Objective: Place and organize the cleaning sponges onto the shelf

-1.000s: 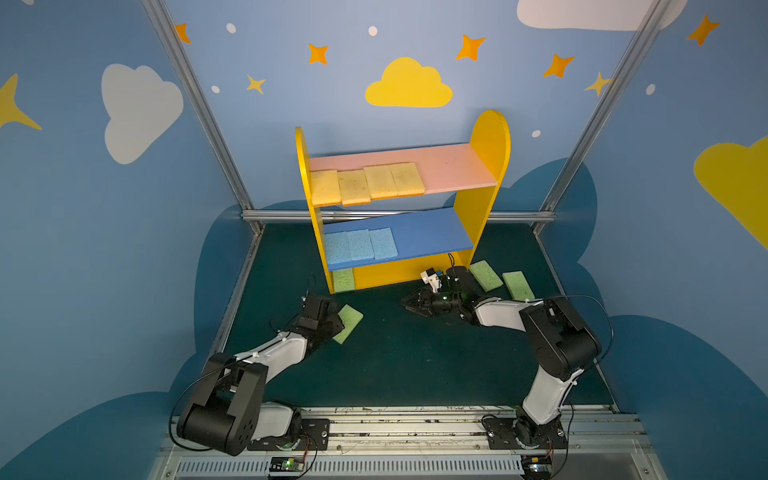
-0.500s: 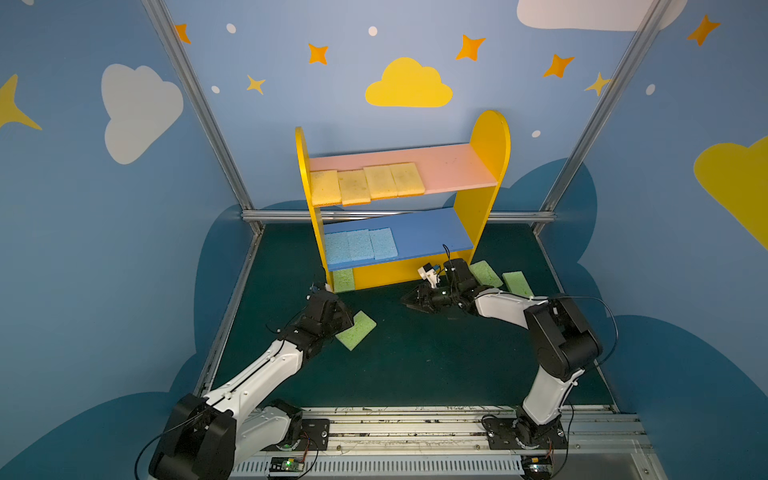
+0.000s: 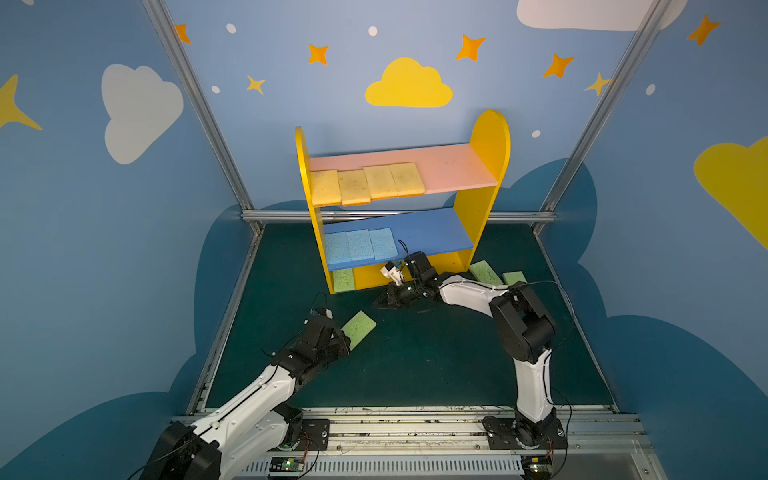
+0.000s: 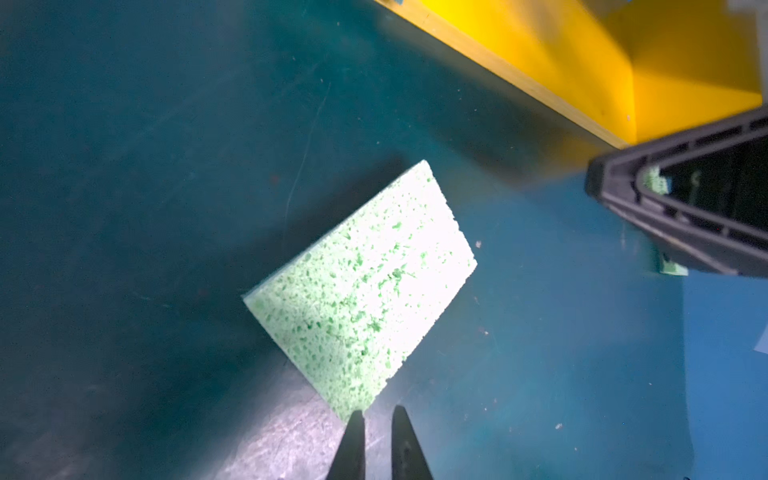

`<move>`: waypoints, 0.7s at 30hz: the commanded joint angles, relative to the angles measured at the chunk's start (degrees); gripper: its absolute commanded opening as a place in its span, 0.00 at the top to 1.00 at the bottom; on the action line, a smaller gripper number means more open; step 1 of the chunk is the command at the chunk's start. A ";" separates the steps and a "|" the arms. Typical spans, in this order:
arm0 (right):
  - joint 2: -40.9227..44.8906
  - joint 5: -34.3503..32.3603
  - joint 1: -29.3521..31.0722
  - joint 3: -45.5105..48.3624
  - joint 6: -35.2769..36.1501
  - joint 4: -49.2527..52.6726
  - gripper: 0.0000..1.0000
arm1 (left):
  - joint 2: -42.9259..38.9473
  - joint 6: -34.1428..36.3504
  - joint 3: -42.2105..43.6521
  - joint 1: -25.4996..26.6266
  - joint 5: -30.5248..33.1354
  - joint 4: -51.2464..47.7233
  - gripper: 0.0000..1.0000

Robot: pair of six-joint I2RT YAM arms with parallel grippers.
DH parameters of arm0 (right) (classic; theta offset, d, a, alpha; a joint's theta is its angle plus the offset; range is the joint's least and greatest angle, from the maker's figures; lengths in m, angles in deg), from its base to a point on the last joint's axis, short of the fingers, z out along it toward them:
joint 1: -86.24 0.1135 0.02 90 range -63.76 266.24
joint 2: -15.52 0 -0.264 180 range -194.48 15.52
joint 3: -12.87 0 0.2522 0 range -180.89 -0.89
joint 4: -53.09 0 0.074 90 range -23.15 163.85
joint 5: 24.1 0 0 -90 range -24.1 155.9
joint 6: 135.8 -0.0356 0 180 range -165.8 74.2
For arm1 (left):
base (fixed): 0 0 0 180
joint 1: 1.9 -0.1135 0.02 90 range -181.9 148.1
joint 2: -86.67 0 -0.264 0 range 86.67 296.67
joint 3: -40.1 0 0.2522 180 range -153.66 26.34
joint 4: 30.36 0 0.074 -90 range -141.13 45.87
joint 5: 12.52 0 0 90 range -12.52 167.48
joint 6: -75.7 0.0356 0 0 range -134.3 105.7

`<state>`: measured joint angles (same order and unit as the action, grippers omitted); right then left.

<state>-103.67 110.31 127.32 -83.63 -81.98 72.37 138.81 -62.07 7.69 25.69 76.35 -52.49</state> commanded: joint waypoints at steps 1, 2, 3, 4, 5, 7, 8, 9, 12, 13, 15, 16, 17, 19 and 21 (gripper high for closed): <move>-3.60 -1.82 0.90 -3.57 2.43 5.67 1.00 | 0.75 -1.42 1.64 2.23 -1.69 1.33 0.86; -4.66 -1.97 1.46 -4.60 2.65 6.39 1.00 | 1.65 -1.89 2.15 3.27 -1.60 2.40 0.86; -5.39 -2.12 1.83 -5.30 2.78 6.79 1.00 | 2.01 -2.42 2.57 4.08 -1.52 3.38 0.86; -6.07 -2.32 2.41 -5.84 2.95 7.16 1.00 | 2.49 -2.95 3.03 4.98 -1.38 4.39 0.86; -6.70 -2.57 2.88 -6.28 3.04 7.46 1.00 | 2.95 -3.35 3.34 5.84 -1.11 5.11 0.86; -7.66 -3.11 3.68 -7.14 3.21 8.07 1.00 | 3.56 -3.65 3.83 6.83 -0.43 5.86 0.86; -8.20 -3.47 4.06 -7.65 3.35 8.62 1.00 | 3.88 -3.63 4.10 6.95 -0.28 6.34 0.86; -8.75 -3.70 4.37 -8.26 3.60 9.18 1.00 | 4.34 -3.52 4.24 7.08 -0.20 6.71 0.86; -10.48 -5.98 4.97 -10.28 4.49 11.54 1.00 | 6.62 -3.24 4.33 6.95 0.32 8.17 0.86; -10.78 -6.82 5.05 -10.68 4.70 12.19 1.00 | 7.48 -3.21 4.37 6.98 0.49 8.63 0.86; -10.75 -8.35 5.01 -10.60 5.26 13.07 1.00 | 9.35 -4.34 4.11 6.86 1.39 8.76 0.85; -10.43 -9.04 4.99 -10.24 5.61 13.50 1.00 | 10.13 -4.52 3.90 6.71 1.85 8.47 0.86; -9.98 -9.90 5.01 -9.71 6.06 13.87 1.00 | 10.83 -4.19 3.68 6.45 2.07 8.41 0.86; -8.86 -11.10 4.98 -8.04 6.79 14.21 1.00 | 11.69 -3.78 3.54 5.76 2.33 8.85 0.85; -7.51 -11.94 5.04 -5.76 7.34 14.32 1.00 | 12.18 -3.35 3.41 4.57 2.49 9.61 0.85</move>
<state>-113.64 102.35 132.46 -91.98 -76.74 83.10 149.72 -65.91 11.12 31.55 77.03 -42.17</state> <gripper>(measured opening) 0.047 0.145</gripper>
